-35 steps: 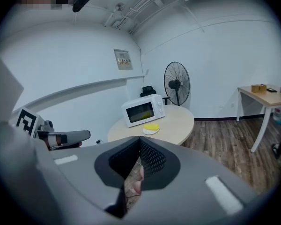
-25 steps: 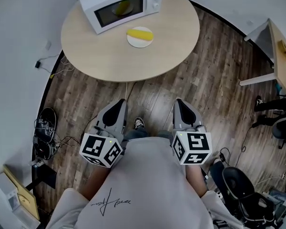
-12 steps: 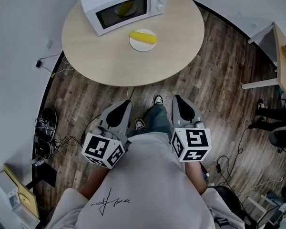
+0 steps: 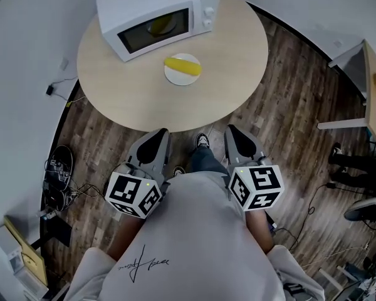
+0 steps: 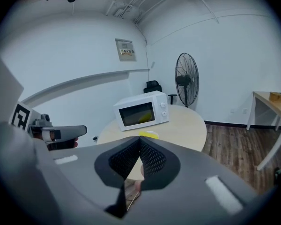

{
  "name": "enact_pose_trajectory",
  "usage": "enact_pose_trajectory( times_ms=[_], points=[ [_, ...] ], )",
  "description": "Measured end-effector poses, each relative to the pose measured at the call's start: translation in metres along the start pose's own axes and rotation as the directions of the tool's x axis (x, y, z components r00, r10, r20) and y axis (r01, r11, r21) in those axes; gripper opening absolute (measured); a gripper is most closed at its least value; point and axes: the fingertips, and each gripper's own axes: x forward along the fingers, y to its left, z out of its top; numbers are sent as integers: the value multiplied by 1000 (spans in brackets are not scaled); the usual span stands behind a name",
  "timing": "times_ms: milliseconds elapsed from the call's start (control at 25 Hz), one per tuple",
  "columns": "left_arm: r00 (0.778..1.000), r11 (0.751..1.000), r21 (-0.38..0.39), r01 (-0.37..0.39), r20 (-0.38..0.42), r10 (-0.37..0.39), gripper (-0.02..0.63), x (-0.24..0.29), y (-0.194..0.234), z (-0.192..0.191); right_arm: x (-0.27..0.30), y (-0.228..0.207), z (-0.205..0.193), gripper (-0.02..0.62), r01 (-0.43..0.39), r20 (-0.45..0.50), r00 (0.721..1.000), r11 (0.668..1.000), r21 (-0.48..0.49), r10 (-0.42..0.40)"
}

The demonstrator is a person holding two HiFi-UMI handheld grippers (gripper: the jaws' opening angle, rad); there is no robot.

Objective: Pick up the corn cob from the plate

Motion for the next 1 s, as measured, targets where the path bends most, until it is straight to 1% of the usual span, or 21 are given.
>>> enact_pose_trajectory(
  times_ms=[120,360,520,640,760,880,1000],
  points=[
    [1000,1000,3,-21,-6,21,-9,21,3,4,15,-18,11,14,-14,-4,1000,1000,-4,14],
    [996,996,20,-85,-5,85,-9,52,14,19,50,-33,34,14,-103,-9,995,994,-38,102],
    [991,991,11,-137,0,137,-9,65,21,24,71,-41,42,14,-164,-26,986,985,-45,163],
    [983,983,-4,-185,6,185,-9,71,29,27,84,-43,51,14,-226,-25,974,973,-47,225],
    [973,973,-17,-231,16,231,-9,76,33,29,97,-49,57,14,-268,-34,963,961,-71,266],
    [963,963,-25,-268,18,268,-9,82,32,27,105,-54,57,14,-310,-69,950,944,-117,303],
    [952,952,-36,-305,16,306,-9,87,32,22,112,-56,54,14,-363,-114,931,913,-185,347]
  ],
)
